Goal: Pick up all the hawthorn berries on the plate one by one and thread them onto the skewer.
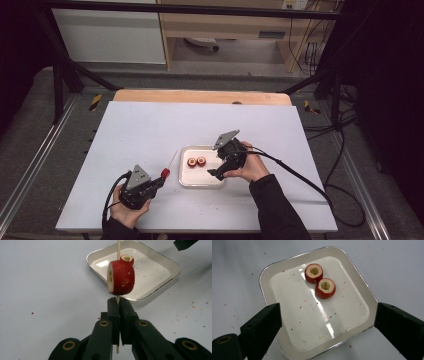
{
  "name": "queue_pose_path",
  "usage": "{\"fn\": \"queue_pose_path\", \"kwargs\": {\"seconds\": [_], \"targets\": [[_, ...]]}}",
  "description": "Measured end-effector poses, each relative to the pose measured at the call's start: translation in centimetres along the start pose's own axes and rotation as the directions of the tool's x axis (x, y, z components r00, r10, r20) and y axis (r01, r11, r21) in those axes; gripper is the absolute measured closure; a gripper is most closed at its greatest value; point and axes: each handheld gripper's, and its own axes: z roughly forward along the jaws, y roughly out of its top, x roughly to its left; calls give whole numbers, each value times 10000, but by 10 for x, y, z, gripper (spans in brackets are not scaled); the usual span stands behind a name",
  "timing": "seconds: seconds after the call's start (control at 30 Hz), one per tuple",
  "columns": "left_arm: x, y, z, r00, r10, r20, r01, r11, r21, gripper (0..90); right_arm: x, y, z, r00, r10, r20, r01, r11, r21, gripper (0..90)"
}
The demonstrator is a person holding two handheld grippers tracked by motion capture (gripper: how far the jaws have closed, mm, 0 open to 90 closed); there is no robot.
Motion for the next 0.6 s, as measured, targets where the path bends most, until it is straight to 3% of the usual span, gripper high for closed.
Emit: {"fn": "queue_pose_path", "kwargs": {"seconds": [0.23, 0.4, 0.6], "targets": [[0, 0, 1, 10000, -22, 1, 22, 10000, 14, 879, -2, 7, 11, 9984, -542, -131, 547, 9975, 450, 85], [2, -1, 1, 10000, -61, -2, 61, 10000, 18, 879, -6, 16, 24, 9938, -1036, -399, 1072, 9890, 1020, 103], [3, -1, 2, 10000, -65, 26, 65, 10000, 32, 879, -9, 24, 34, 9883, -1383, -637, 1458, 9803, 1332, 148]]}}
